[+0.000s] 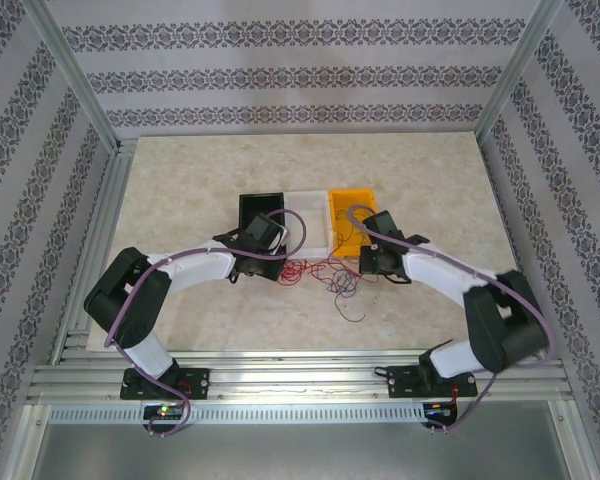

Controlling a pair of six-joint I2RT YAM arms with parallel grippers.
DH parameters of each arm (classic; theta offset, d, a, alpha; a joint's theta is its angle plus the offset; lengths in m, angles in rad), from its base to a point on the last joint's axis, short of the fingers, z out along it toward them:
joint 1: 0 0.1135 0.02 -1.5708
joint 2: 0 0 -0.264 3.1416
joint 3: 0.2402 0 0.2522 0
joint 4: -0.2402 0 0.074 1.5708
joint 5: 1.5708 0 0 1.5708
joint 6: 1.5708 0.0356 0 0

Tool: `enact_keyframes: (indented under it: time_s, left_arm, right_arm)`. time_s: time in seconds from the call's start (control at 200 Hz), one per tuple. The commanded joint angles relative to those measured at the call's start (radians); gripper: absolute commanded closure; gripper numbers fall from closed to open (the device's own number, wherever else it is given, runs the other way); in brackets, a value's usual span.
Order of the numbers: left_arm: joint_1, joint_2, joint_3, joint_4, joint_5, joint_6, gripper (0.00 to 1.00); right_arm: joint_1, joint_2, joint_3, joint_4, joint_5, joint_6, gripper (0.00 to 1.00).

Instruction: Untangle the cables

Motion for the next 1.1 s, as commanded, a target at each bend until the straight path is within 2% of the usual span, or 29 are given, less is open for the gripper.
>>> enact_keyframes:
  time_s: [0.0,0.255,0.46,0.535,0.68,0.769,0.919,0.989,1.099]
  left_arm:
    - [0.004,-0.019,-0.041,-0.041,-0.193,-0.067,1.00]
    - [0.005,-0.050,-0.069,-0.084,-0.352,-0.172,1.00]
    - [0.025,-0.047,-0.062,-0.193,-0.483,-0.285,1.00]
    - [0.034,-0.052,-0.057,-0.243,-0.528,-0.328,1.00]
    - [0.049,-0.091,-0.069,-0.344,-0.634,-0.466,1.00]
    - [0.090,-0.130,-0.104,-0.386,-0.634,-0.565,1.00]
    - [0.154,-0.178,-0.147,-0.422,-0.621,-0.645,1.00]
    - [0.189,-0.188,-0.163,-0.409,-0.588,-0.638,1.00]
    - [0.192,-0.183,-0.152,-0.384,-0.578,-0.581,1.00]
  right_arm:
    - [-0.079,-0.133,-0.051,-0.060,0.089,0.062,1.00]
    - [-0.317,-0.379,-0.068,-0.137,0.076,0.064,1.00]
    - [-0.363,-0.430,0.023,-0.217,0.149,0.016,1.00]
    - [-0.374,-0.434,0.047,-0.222,0.135,0.004,1.00]
    - [-0.381,-0.430,0.091,-0.241,0.160,-0.012,1.00]
    - [-0.401,-0.426,0.102,-0.249,0.162,-0.017,1.00]
    - [-0.447,-0.411,0.115,-0.261,0.145,-0.026,1.00]
    - [-0.475,-0.402,0.123,-0.256,0.096,-0.038,1.00]
    - [-0.474,-0.407,0.130,-0.220,-0.004,-0.071,1.00]
